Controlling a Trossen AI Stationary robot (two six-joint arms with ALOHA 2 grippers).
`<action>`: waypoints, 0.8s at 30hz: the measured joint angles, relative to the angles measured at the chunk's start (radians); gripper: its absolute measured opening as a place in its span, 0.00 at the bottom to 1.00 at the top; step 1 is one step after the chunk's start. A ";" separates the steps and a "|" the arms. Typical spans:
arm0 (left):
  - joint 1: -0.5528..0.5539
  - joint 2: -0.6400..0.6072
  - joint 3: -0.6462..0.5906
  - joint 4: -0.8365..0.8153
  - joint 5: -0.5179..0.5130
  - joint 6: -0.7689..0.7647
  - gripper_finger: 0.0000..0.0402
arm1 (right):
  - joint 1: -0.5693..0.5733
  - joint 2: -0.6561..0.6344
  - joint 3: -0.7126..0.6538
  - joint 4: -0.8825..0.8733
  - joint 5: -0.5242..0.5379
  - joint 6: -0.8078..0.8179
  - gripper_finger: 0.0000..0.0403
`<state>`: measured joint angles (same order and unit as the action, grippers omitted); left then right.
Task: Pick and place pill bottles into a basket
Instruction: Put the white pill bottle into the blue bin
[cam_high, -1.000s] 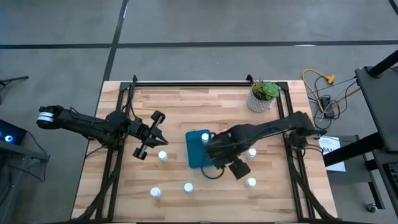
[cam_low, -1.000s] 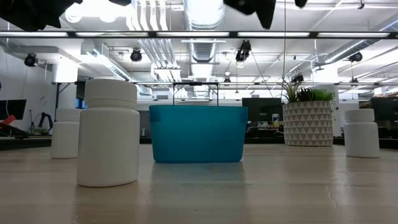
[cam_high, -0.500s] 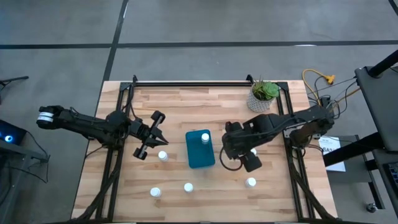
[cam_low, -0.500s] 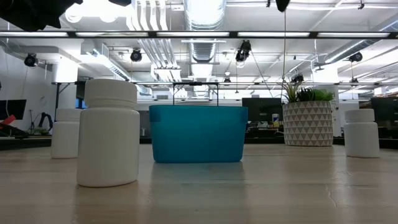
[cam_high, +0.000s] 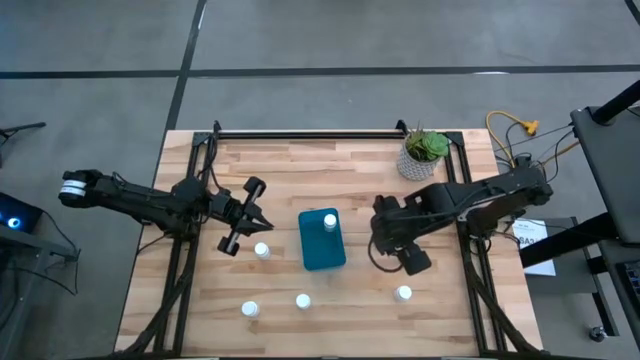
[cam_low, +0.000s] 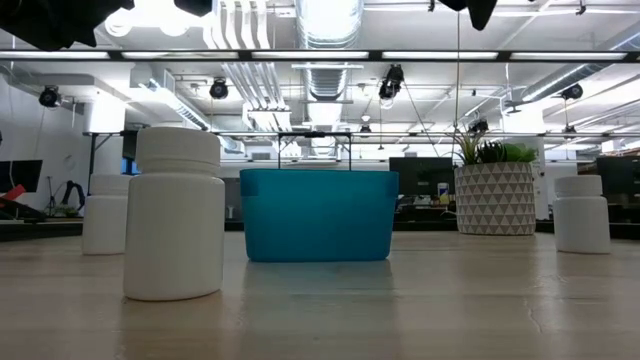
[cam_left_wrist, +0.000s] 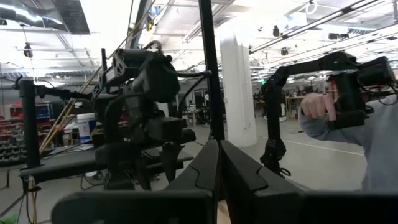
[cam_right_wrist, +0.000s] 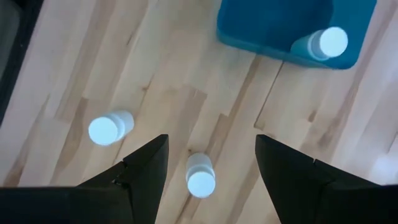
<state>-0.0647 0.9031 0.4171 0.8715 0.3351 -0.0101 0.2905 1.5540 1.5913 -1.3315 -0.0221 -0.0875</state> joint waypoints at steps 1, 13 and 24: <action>0.000 0.000 0.000 0.000 0.000 0.000 0.00 | 0.000 -0.015 -0.021 0.013 0.000 0.003 0.58; 0.000 0.000 0.000 0.001 0.000 0.000 0.00 | 0.000 -0.164 -0.245 0.054 0.027 0.087 0.58; 0.000 0.000 0.000 0.001 0.001 -0.001 0.00 | -0.001 -0.245 -0.449 0.205 0.034 0.093 0.58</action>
<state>-0.0647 0.9031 0.4171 0.8726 0.3359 -0.0109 0.2897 1.3094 1.1426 -1.1261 0.0115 0.0055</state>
